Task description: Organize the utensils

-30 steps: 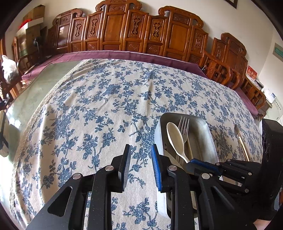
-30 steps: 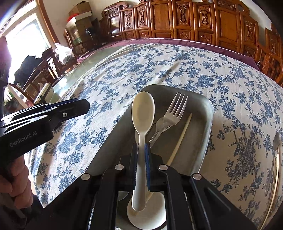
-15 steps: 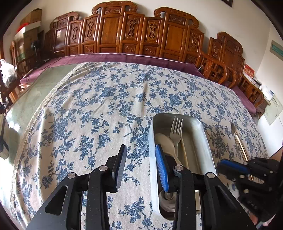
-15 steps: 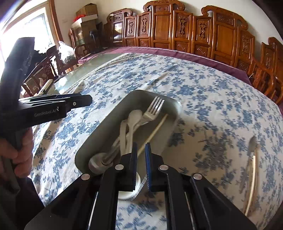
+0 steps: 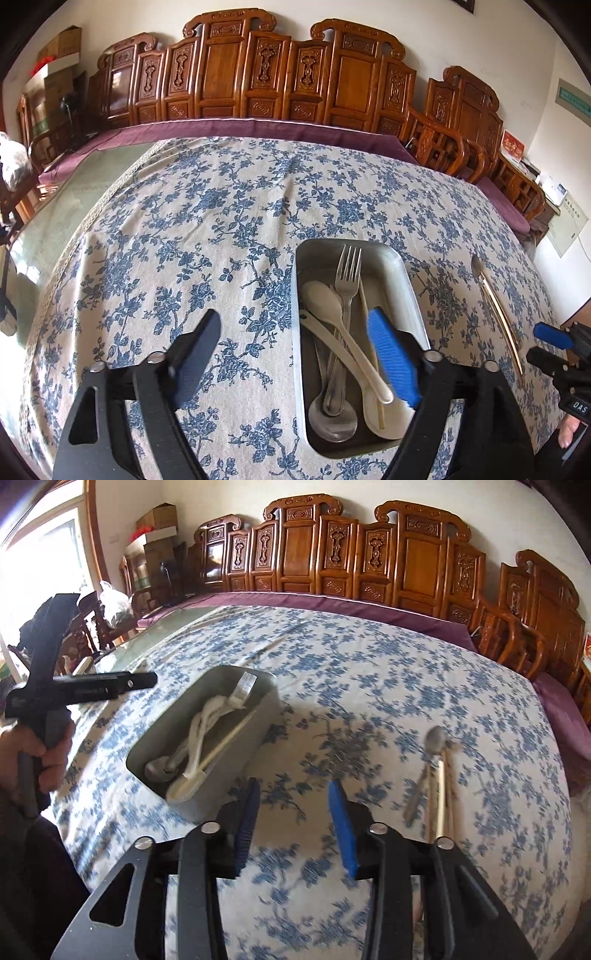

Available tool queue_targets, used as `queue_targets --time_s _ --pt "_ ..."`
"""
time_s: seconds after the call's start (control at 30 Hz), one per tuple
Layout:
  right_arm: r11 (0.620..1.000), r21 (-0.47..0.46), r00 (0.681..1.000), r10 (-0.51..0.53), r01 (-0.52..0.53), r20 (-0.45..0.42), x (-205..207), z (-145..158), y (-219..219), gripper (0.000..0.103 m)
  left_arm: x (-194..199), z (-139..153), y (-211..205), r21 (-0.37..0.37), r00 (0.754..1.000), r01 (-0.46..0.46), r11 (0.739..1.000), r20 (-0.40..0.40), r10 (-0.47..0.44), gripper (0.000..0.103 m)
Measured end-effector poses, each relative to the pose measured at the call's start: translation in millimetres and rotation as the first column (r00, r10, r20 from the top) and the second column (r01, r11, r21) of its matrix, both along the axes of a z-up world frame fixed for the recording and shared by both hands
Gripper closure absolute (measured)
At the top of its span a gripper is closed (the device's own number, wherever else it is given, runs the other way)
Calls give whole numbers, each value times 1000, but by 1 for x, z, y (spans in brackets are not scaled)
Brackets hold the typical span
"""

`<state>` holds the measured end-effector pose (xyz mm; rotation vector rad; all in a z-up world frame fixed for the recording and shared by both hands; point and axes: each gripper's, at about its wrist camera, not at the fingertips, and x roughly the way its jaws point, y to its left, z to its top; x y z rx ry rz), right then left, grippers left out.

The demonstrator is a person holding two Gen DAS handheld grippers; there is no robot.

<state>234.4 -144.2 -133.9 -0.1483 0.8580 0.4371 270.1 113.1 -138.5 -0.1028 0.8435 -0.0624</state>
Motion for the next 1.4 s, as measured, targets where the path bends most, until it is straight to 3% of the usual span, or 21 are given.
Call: queue_targets --time_s 0.1,0.47,0.53,0.73,0.97,1.07,1.23,1.4 --pt "998 -58 999 -15 16 29 -7 -3 -23 57 -4 3 -9 10 1000 1 1000 18 -1 15" --pt "991 -87 994 -102 100 -24 29 -40 -104 57 -28 13 -58 22 998 52 998 47 -53 15" --pt "990 -98 993 -110 105 -43 39 -50 -111 68 -29 16 -71 36 997 62 997 45 -64 15" --pt "986 -103 984 -145 134 -101 71 -85 -129 80 -26 16 -113 74 994 105 992 22 -107 15" --pt "984 -125 981 -142 126 -129 87 -100 -136 81 -8 1 -173 108 983 185 977 -27 -183 15" --pt "984 -127 982 -140 124 -129 90 -99 -142 97 3 -6 -200 126 974 227 966 -48 -223 15" --pt "985 -98 980 -156 144 -126 95 -98 -157 97 27 -24 -242 141 960 277 950 -76 -269 15" --pt "989 -44 981 -144 139 -131 96 -99 -167 97 62 -41 -269 109 957 283 953 -99 -273 15"
